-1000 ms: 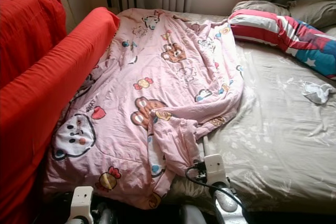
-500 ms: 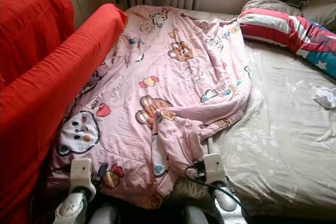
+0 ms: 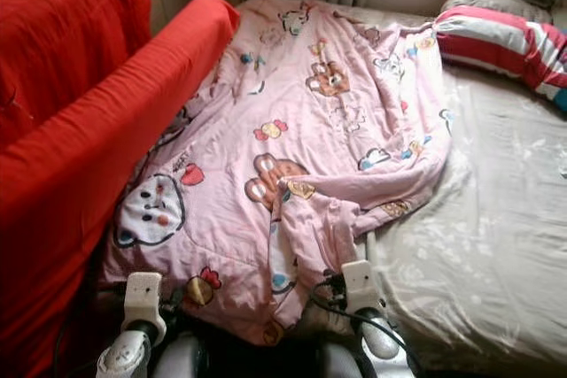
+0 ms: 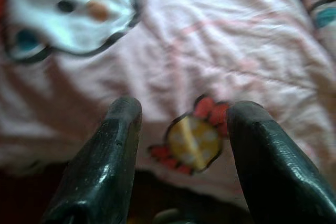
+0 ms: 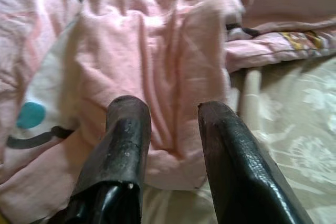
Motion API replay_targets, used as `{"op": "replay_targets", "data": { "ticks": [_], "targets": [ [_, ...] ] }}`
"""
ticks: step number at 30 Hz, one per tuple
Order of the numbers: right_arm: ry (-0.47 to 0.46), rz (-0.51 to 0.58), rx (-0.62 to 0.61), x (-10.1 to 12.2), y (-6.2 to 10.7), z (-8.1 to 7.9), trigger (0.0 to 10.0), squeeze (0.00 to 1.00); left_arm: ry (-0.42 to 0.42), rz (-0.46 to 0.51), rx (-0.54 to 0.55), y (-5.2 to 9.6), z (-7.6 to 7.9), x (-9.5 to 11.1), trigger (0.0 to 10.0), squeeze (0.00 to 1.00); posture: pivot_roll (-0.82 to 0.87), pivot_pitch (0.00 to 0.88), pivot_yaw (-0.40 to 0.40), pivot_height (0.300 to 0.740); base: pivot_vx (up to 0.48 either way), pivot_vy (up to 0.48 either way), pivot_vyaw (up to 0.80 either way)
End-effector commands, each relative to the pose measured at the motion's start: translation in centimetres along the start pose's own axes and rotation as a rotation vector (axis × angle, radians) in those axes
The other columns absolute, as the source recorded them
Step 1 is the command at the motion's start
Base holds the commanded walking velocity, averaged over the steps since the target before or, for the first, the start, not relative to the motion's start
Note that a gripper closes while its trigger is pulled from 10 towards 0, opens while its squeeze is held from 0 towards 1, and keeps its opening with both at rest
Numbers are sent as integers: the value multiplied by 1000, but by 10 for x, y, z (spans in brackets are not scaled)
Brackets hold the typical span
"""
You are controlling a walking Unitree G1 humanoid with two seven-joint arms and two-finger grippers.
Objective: Clean up the room
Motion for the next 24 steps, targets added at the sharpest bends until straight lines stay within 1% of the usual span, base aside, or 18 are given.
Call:
{"op": "replay_targets", "data": {
  "ticks": [1, 13, 16, 20, 21, 22, 23, 24],
  "targets": [
    [-13, -1, -20, -3, 3, 5, 10000, 0, 2, -29, -20, 2, 4, -6, 10000, 0, -34, 186, -48, 648, 319, 0, 0],
    [-11, -15, -31, -6, 3, 3, 10000, 0, 2, -11, -36, 1, 8, -1, 10000, 0, -36, 201, -44, 648, 325, 0, 0],
    [-16, -32, -45, -9, 3, 4, 10000, 0, 0, -9, -42, 0, 9, 0, 10000, 0, -37, 204, -44, 648, 0, 0, 0],
    [8, -73, -67, -16, 4, 8, 10000, 0, -3, -8, -51, 0, 12, 1, 10000, 0, -39, 211, -43, 648, 0, 0, 0],
    [-7, -75, -61, -17, 5, 7, 10000, 0, -4, -8, -53, 0, 12, 1, 10000, 0, -39, 211, -43, 648, 0, 0, 0],
    [-18, -76, -56, -17, 5, 7, 10000, 894, -5, -8, -55, 0, 12, 1, 10000, 0, -39, 211, -43, 648, 0, 0, 0],
    [-28, -80, -50, -18, 5, 6, 10000, 1000, -5, -8, -58, 0, 13, 1, 10000, 0, -39, 216, -43, 648, 0, 0, 0],
    [-31, -83, -49, -19, 6, 7, 10000, 1000, -5, -8, -60, 0, 14, 1, 10000, 0, -37, 217, -43, 648, 0, 0, 0]
  ]
}}
Point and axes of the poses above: a point about 5 cm out from each wrist's last joint towards the gripper, its own y axis pointing back from the gripper into the wrist, its own x axis along the axis of the wrist's last joint, z = x × y, the point moved 4 cm from there along -y, pointing out of the wrist towards the gripper, and after that the axes turned 14 degrees about -y, right-handed, at the moved point
